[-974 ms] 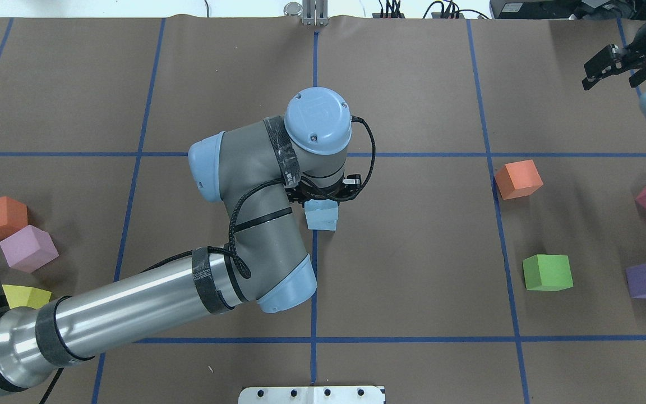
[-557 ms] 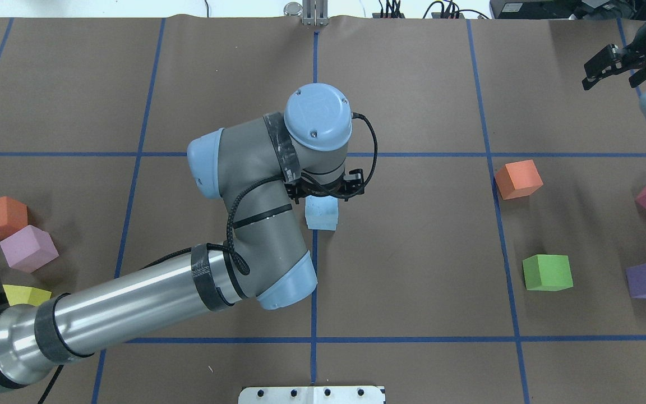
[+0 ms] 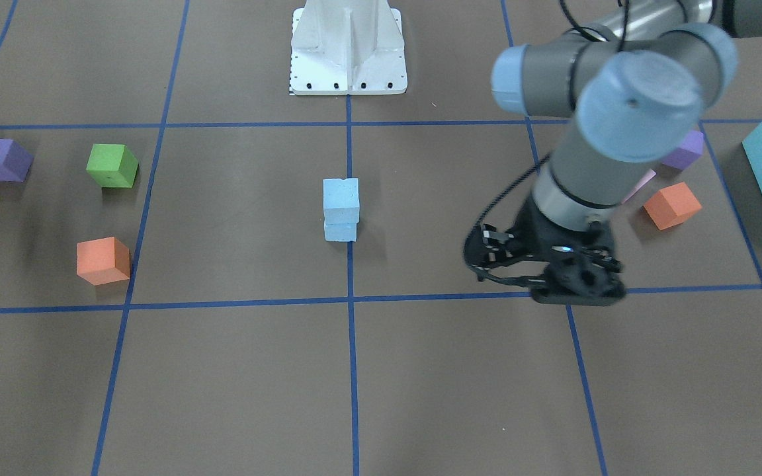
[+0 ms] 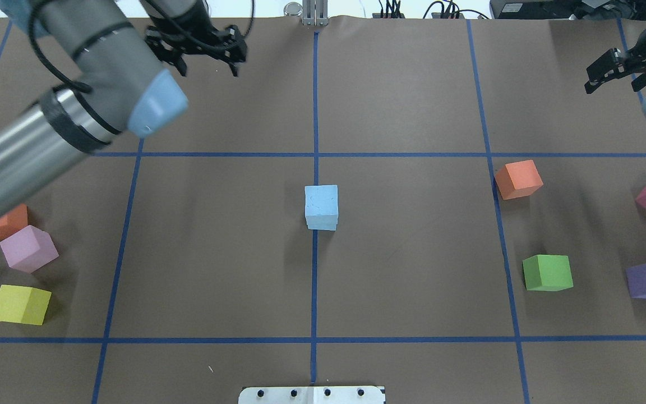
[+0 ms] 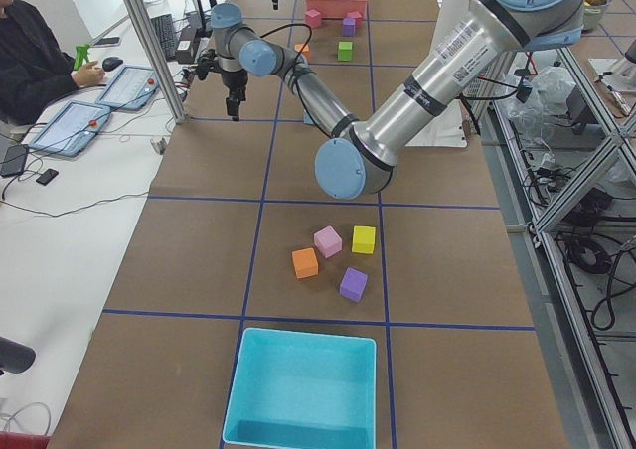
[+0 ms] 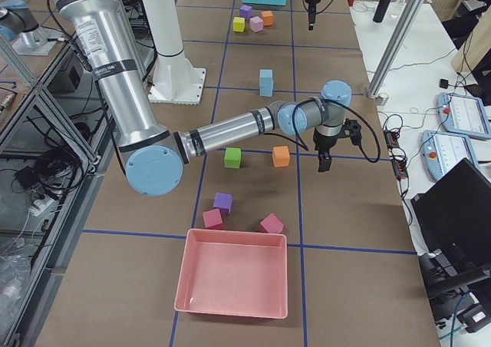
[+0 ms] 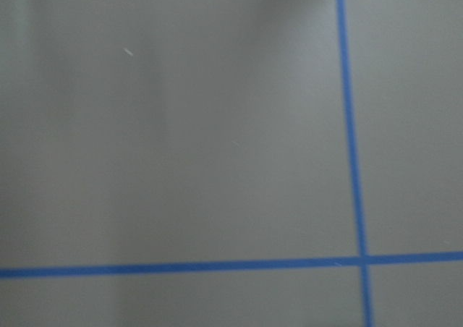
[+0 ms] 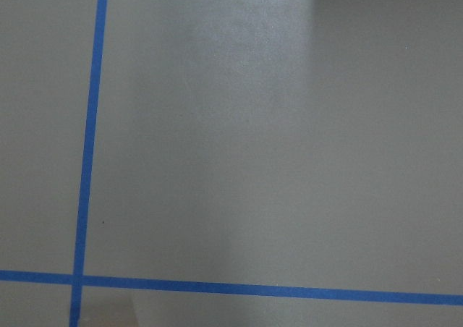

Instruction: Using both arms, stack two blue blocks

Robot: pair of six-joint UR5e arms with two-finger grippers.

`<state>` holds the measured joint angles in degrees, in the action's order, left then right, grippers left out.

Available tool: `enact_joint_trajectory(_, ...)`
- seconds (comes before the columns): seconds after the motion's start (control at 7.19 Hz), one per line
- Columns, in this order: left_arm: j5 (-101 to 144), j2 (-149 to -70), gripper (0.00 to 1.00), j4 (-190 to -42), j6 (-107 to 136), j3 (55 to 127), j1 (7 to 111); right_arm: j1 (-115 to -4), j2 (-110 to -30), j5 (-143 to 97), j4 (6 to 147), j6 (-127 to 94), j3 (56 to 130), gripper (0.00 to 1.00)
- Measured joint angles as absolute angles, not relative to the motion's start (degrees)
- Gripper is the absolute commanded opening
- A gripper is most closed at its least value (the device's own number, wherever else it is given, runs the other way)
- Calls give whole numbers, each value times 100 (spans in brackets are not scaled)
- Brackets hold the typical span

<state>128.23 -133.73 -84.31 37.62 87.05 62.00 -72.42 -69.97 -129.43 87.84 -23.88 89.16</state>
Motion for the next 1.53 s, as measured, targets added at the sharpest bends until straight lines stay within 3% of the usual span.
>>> enact_joint_trajectory(0.83, 14141, -10407, 98, -8917, 761, 9448, 8838, -7593, -7208, -12985, 8810, -2381, 8886, 100)
enact_joint_trajectory(1.53, 14192, -9704, 98, -9663, 735, 9433, 9553, -8055, -7528, -13316, 8790, -2357, 8910, 100)
